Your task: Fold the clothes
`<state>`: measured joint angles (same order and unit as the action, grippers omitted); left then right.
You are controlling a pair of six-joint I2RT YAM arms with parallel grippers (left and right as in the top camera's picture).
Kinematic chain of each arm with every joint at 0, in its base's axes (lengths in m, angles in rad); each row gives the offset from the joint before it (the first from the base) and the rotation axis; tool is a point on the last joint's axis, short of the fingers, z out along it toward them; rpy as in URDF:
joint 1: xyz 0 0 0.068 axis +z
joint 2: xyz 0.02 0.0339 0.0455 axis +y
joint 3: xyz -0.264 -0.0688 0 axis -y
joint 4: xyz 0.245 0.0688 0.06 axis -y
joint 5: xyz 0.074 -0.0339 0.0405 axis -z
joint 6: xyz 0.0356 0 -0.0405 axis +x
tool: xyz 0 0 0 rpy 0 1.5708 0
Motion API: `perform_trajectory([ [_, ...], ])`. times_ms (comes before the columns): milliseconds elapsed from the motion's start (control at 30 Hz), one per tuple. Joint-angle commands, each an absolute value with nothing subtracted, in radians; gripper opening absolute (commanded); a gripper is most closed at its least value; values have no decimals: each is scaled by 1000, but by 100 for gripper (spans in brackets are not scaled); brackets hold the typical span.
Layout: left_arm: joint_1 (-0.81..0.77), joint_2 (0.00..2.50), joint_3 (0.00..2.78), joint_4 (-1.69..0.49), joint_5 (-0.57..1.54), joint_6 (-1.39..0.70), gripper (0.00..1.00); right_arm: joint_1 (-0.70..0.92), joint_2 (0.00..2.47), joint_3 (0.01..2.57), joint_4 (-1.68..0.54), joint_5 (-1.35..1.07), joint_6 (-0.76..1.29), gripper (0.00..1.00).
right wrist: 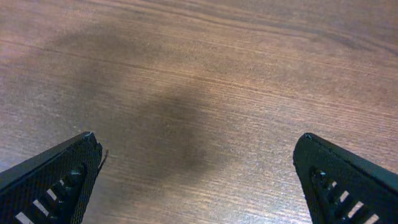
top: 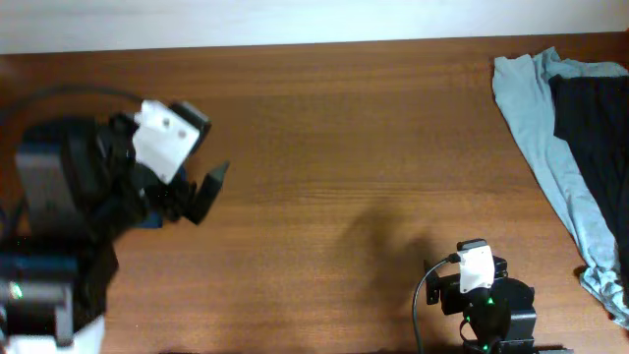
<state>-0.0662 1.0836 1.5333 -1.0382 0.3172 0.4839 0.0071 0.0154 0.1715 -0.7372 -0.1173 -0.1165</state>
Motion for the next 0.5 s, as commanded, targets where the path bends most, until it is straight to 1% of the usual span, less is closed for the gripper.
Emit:
perform_trajectory([
  [0,-44,907,1293,-906,287,405,99,0,4,165,-737,-119,-112,99],
  [167,-18,615,881,-659,242,377,99,0,4,165,-737,-119,-112,99],
  [367,-19,289,484,-550,242,266,99,0,4,165,-737,-119,-112,99],
  [467,-18,158,343,-488,242,230,100,0,4,165,-737,-119,-112,99],
])
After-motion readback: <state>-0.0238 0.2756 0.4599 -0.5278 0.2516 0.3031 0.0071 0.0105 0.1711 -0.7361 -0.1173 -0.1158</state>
